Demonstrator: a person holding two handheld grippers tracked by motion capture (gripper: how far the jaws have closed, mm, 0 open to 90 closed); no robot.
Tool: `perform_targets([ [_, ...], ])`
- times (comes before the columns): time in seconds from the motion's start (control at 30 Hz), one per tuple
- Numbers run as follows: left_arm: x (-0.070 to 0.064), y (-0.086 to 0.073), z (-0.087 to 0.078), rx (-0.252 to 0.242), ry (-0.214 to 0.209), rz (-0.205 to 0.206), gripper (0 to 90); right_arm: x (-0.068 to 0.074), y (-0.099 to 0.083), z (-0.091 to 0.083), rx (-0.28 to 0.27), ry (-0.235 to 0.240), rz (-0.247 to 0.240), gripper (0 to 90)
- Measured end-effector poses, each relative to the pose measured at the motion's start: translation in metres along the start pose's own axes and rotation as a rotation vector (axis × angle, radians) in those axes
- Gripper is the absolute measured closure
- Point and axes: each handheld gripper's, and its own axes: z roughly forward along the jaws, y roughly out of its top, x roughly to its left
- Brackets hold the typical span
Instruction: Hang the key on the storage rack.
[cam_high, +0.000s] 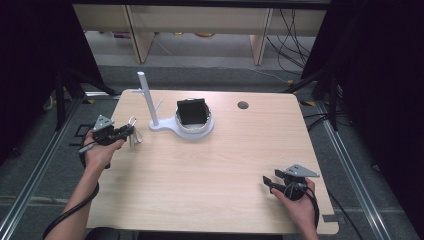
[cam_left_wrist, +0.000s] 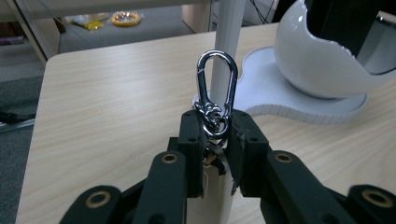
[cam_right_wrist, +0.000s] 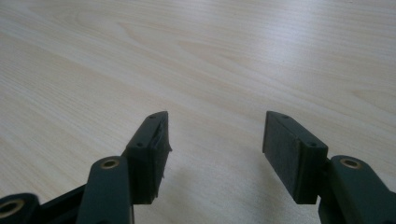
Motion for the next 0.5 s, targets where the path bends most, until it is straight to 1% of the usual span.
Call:
perform_targets([
  [0.07,-0.001,0.003,-0.001,-0.034,-0.001,-0.008,75.7,0.000,0.000,-0.001,0.003,-0.012,0.000,42.3],
  [0.1,-0.002,0.005,-0.002,-0.045,0.000,-0.008,75.7,0.000,0.000,-0.001,0.007,-0.012,-0.001,42.3],
  [0.13,-0.003,0.007,-0.002,-0.061,-0.005,-0.006,75.7,0.000,0.000,0.000,0.001,0.000,0.001,42.3],
  [0.17,-0.004,0.009,-0.003,-0.081,-0.008,-0.008,75.7,0.000,0.000,-0.001,-0.001,-0.022,-0.014,42.3],
  [0.2,-0.005,0.012,-0.003,-0.096,-0.012,-0.010,75.6,0.000,0.001,-0.002,0.013,-0.025,-0.018,42.3],
  [0.27,-0.008,0.018,-0.004,-0.120,-0.013,-0.009,75.7,0.000,0.001,-0.002,0.019,-0.018,-0.005,42.3],
  [0.33,-0.010,0.025,-0.004,-0.129,-0.023,-0.004,75.6,0.000,0.001,-0.002,0.013,-0.022,-0.014,42.3],
  [0.4,-0.013,0.032,-0.004,-0.147,-0.027,-0.001,75.6,0.000,0.001,-0.002,0.015,-0.022,-0.013,42.3],
  [0.43,-0.013,0.036,-0.004,-0.148,-0.025,0.002,75.6,0.000,0.000,0.000,0.000,-0.018,-0.011,42.3],
  [0.5,-0.014,0.042,-0.004,-0.164,-0.024,0.000,75.6,0.000,0.000,0.000,-0.006,-0.014,-0.013,42.3],
])
